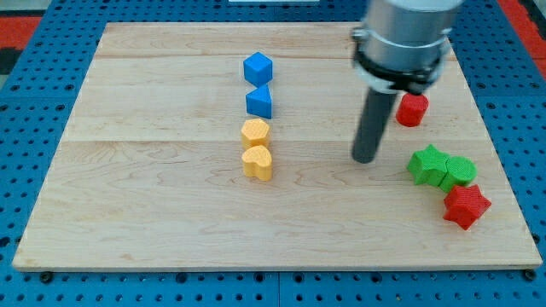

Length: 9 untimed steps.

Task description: Slide the red circle down a bit

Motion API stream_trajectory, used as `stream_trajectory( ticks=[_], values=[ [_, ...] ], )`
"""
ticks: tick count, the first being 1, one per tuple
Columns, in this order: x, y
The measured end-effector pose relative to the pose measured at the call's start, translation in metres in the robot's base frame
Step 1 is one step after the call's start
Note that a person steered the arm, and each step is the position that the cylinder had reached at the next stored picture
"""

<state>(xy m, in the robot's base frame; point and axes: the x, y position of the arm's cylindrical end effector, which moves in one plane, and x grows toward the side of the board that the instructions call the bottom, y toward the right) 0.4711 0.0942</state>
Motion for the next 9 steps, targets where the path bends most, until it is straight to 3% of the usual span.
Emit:
stream_trajectory(
  ticks=[1,3,4,6,7,9],
  values=[
    [-0.025,-0.034],
    [-0.081,-0.046],
    [-0.091,0.009],
    [-0.128,0.057],
    [-0.125,0.141],
    [-0.125,0.178]
  ],
)
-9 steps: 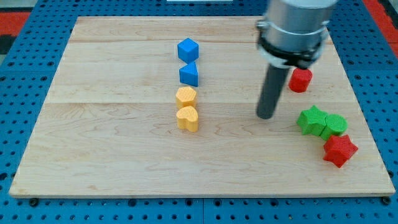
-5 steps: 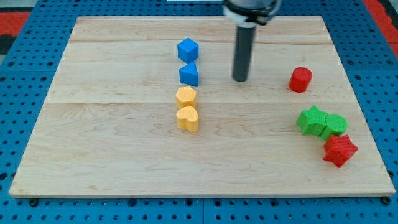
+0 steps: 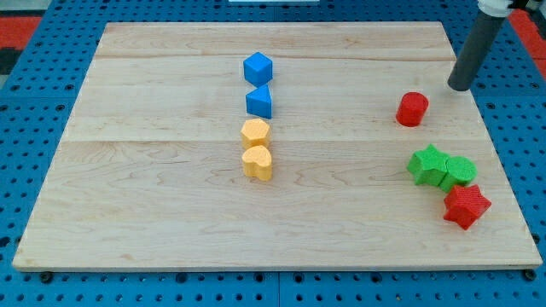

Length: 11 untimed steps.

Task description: Slide the red circle down a bit

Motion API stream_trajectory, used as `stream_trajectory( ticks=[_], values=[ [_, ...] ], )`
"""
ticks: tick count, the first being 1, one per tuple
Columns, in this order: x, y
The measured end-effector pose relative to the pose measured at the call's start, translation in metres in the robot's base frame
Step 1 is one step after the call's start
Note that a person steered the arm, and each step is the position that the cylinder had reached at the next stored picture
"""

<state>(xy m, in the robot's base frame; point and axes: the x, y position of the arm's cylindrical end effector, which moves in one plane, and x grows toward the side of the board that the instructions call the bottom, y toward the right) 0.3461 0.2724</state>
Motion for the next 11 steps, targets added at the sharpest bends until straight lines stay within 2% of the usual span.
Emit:
stream_trajectory(
  ticks=[4,6,7,8,11],
  values=[
    [0.006,0.000],
    [0.012,-0.068],
    [0.026,-0.085],
    [0.039,-0.083],
    [0.041,-0.110]
  ],
)
